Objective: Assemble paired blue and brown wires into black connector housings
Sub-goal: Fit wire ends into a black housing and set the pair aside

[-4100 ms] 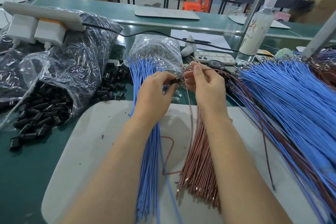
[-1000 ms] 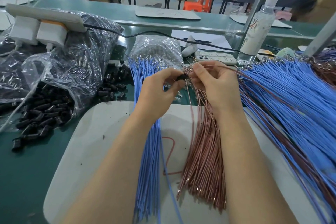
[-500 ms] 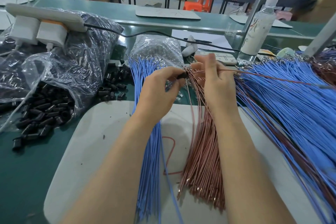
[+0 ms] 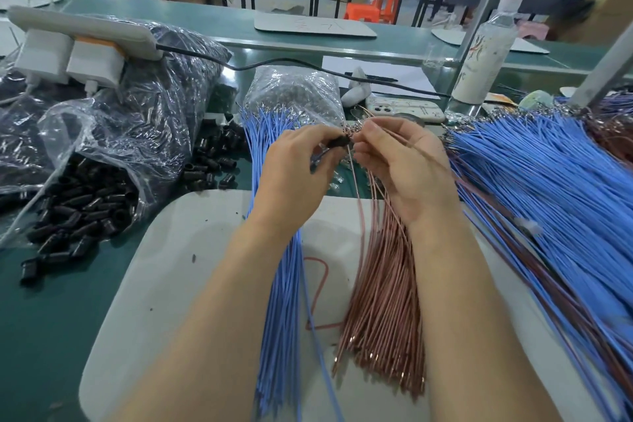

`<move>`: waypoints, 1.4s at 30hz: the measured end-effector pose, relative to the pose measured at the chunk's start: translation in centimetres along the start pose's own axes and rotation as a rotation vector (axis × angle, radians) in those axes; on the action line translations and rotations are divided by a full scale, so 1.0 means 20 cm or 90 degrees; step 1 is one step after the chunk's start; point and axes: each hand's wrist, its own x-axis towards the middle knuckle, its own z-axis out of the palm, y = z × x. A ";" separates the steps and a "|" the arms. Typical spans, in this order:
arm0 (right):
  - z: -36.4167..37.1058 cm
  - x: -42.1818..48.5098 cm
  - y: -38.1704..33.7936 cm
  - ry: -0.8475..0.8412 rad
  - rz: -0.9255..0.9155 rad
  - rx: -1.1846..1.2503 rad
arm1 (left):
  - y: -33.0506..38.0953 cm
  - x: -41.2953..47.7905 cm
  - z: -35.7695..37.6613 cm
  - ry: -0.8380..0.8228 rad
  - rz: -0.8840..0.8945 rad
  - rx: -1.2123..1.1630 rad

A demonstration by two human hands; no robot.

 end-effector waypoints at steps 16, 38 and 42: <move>-0.04 0.00 0.01 0.082 -0.239 -0.569 | -0.01 0.00 0.00 -0.023 0.013 0.087; 0.01 -0.02 0.01 0.035 -0.126 -0.323 | -0.01 0.00 0.01 -0.019 0.029 0.041; 0.00 -0.01 0.00 0.032 -0.051 -0.146 | -0.01 0.00 0.00 0.001 0.014 0.021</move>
